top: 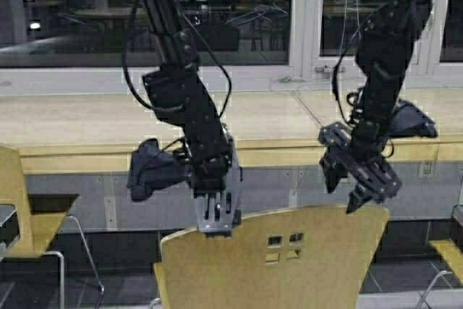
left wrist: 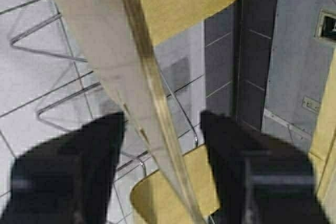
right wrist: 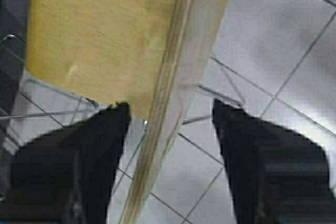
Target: Push the chairs under the table
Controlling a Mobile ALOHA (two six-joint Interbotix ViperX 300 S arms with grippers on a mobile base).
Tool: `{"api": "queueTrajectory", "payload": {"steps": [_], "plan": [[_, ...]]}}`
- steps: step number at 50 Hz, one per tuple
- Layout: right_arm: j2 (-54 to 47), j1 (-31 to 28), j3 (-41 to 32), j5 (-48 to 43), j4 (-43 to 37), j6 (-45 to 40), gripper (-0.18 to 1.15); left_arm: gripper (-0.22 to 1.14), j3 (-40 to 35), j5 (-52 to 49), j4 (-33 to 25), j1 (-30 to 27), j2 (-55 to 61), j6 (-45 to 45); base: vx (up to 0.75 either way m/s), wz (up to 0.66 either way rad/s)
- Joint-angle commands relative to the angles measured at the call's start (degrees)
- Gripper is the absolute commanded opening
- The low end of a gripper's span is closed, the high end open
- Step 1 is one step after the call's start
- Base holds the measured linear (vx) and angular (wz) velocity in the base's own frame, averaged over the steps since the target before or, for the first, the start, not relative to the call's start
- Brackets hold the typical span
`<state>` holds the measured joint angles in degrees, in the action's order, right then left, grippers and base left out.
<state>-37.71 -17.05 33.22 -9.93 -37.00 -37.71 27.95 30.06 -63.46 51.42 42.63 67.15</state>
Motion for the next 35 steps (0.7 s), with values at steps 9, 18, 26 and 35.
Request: {"api": "queueTrajectory", "payload": {"steps": [9,18,26,35], "plan": [[-5.71,0.00,-7.73,0.00,-0.09,0.09,0.86,0.84,-5.80,0.26,0.00,-2.20,4.22,0.00,0.00,0.00],[-10.99,-0.09,-11.60,0.00,-0.09,0.26,0.86,0.84,-9.58,0.26,-0.09,-3.34,8.35,0.00,0.00,0.00],[-14.50,0.00,-14.94,1.32,0.00,1.23,0.83,0.83,-12.57,0.35,0.18,-4.04,10.99,0.00,0.00,0.00],[-14.94,0.00,-15.73,1.85,0.18,2.37,0.46,0.61,-13.18,0.26,0.26,-4.48,11.69,0.00,0.00,0.00]]}}
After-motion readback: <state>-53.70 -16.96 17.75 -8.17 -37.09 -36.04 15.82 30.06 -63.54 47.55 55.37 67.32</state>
